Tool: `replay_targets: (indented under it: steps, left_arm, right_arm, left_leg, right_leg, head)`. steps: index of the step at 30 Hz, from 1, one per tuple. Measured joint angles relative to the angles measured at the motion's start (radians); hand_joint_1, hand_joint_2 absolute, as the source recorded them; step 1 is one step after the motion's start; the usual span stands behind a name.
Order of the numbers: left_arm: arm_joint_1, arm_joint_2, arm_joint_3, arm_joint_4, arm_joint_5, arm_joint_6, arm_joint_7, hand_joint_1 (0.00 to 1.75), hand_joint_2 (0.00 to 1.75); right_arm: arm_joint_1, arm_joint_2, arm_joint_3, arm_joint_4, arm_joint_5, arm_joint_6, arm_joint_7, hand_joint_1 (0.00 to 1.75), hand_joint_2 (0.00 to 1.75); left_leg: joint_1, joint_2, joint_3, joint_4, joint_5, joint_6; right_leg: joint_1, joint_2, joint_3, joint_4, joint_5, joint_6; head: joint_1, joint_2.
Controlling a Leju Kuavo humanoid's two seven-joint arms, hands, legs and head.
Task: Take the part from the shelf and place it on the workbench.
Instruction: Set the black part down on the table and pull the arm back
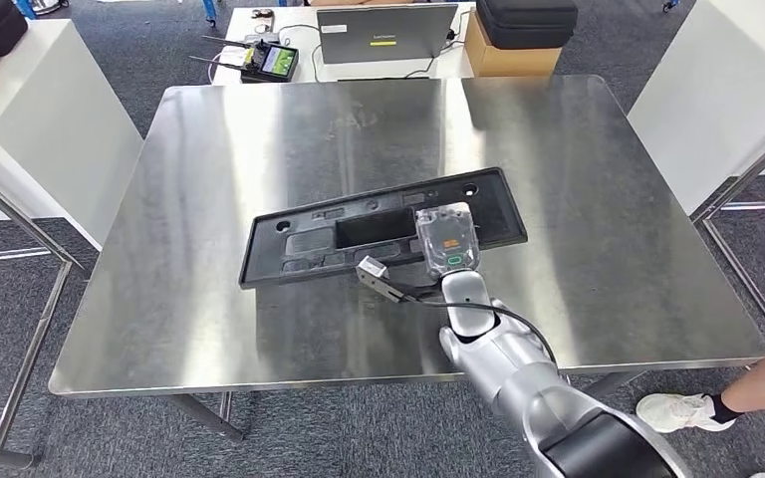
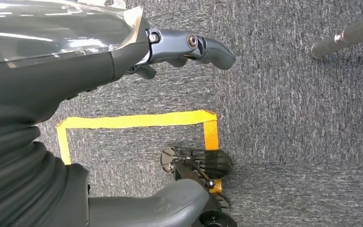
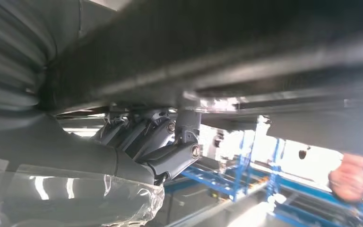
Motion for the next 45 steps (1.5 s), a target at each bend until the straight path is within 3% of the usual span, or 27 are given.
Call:
replay_targets:
  steps: [1, 5, 9, 12, 16, 20, 24, 28, 30, 32, 34, 36, 40, 45]
  left_arm:
    - [0.001, 0.002, -0.001, 0.0, -0.001, 0.0, 0.002, 0.0, 1.75]
    - [0.003, 0.008, -0.004, 0.0, -0.004, 0.009, 0.023, 0.0, 1.75]
    - [0.001, 0.014, -0.006, 0.0, -0.003, 0.014, 0.043, 0.0, 0.0]
    - [-0.003, 0.016, -0.006, 0.0, 0.001, 0.016, 0.052, 0.0, 0.0]
    - [-0.006, 0.017, -0.005, 0.0, 0.014, 0.022, 0.063, 0.0, 0.0]
    - [-0.007, 0.017, 0.002, 0.0, 0.028, 0.03, 0.07, 0.0, 0.0]
    - [-0.008, 0.017, 0.01, 0.0, 0.038, 0.037, 0.068, 0.0, 0.0]
    - [-0.007, 0.018, 0.026, 0.0, 0.06, 0.062, 0.057, 0.0, 0.0]
    - [-0.007, 0.017, 0.033, 0.0, 0.066, 0.075, 0.054, 0.0, 0.0]
    - [-0.006, 0.016, 0.036, 0.0, 0.068, 0.084, 0.054, 0.0, 0.0]
    - [-0.004, 0.015, 0.04, 0.0, 0.069, 0.092, 0.056, 0.0, 0.0]
    - [-0.002, 0.015, 0.046, 0.0, 0.069, 0.097, 0.057, 0.0, 0.0]
    - [-0.002, 0.015, 0.052, 0.0, 0.069, 0.099, 0.058, 0.0, 0.0]
    - [0.0, 0.015, 0.054, 0.0, 0.069, 0.099, 0.06, 0.0, 0.0]
  right_arm:
    - [-0.01, -0.004, 0.002, 0.018, -0.001, 0.003, 0.01, 0.0, 1.75]
    - [-0.039, -0.018, -0.003, 0.072, -0.007, 0.01, 0.032, 0.0, 1.75]
    - [-0.047, -0.025, -0.023, 0.098, -0.011, 0.024, 0.057, 0.0, 1.75]
    - [-0.051, -0.025, -0.039, 0.107, -0.012, 0.044, 0.077, 0.0, 1.75]
    - [-0.058, -0.019, -0.057, 0.112, -0.005, 0.068, 0.084, 0.0, 0.0]
    - [-0.064, 0.006, -0.072, 0.112, -0.007, 0.066, 0.053, 0.0, 0.0]
    - [-0.064, 0.053, -0.141, 0.104, -0.105, -0.008, -0.107, 0.0, 0.0]
    - [-0.022, 0.126, -0.249, 0.013, -0.477, -0.049, -0.499, 0.0, 0.0]
    - [0.031, 0.169, -0.289, -0.081, -0.713, 0.031, -0.663, 0.0, 0.0]
    - [0.103, 0.198, -0.294, -0.208, -0.948, 0.159, -0.753, 0.0, 0.0]
    - [0.179, 0.209, -0.273, -0.349, -1.124, 0.258, -0.798, 0.0, 0.0]
    - [0.242, 0.208, -0.236, -0.474, -1.203, 0.296, -0.809, 0.0, 0.0]
    - [0.304, 0.203, -0.186, -0.611, -1.23, 0.308, -0.809, 0.0, 0.0]
    - [0.327, 0.198, -0.167, -0.674, -1.275, 0.338, -0.816, 0.0, 0.0]
  left_leg:
    - [-0.002, 0.0, 0.0, 0.001, -0.002, 0.0]
    - [0.003, 0.002, 0.003, 0.002, -0.005, 0.004]
    - [0.005, 0.003, 0.005, -0.001, -0.005, 0.003]
    - [0.006, 0.004, 0.006, -0.001, -0.006, -0.002]
    - [0.007, 0.005, 0.006, -0.002, -0.006, -0.005]
    - [0.006, 0.007, 0.006, -0.002, -0.006, -0.006]
    - [0.005, 0.007, 0.006, -0.002, -0.006, -0.006]
    - [0.005, 0.007, 0.006, -0.002, -0.006, -0.006]
    - [0.005, 0.006, 0.006, -0.002, -0.007, -0.007]
    - [0.005, 0.005, 0.006, -0.002, -0.007, -0.007]
    - [0.005, 0.004, 0.006, -0.002, -0.008, -0.009]
    - [0.005, 0.005, 0.006, -0.002, -0.009, -0.01]
    - [0.004, 0.007, 0.007, -0.002, -0.01, -0.011]
    - [0.004, 0.007, 0.008, -0.002, -0.01, -0.011]
  right_leg:
    - [-0.001, 0.0, 0.004, -0.005, 0.004, -0.003]
    - [-0.001, 0.003, 0.007, -0.008, 0.006, -0.002]
    - [0.0, 0.005, 0.007, -0.008, 0.006, -0.003]
    - [0.002, 0.006, 0.007, -0.008, 0.006, -0.003]
    - [0.002, 0.006, 0.007, -0.008, 0.006, -0.003]
    - [0.001, 0.006, 0.008, -0.008, 0.005, -0.003]
    - [0.0, 0.006, 0.008, -0.008, 0.005, -0.003]
    - [0.0, 0.006, 0.008, -0.008, 0.005, -0.003]
    - [0.0, 0.006, 0.008, -0.008, 0.004, -0.004]
    - [0.0, 0.005, 0.008, -0.008, 0.003, -0.005]
    - [0.0, 0.005, 0.008, -0.008, 0.003, -0.006]
    - [-0.001, 0.006, 0.008, -0.008, 0.002, -0.007]
    - [-0.001, 0.007, 0.009, -0.009, 0.002, -0.007]
    - [-0.001, 0.007, 0.009, -0.009, 0.002, -0.007]
  head:
    - [0.0, 0.0]
    - [-0.001, 0.0]
    - [-0.001, 0.0]
    - [-0.001, 0.0]
    - [0.0, 0.0]
    - [0.0, 0.0]
    - [0.0, 0.0]
    - [0.0, 0.0]
    - [0.0, 0.0]
    - [0.0, 0.0]
    - [0.0, 0.0]
    - [0.0, 0.0]
    - [0.0, 0.0]
    - [0.0, 0.0]
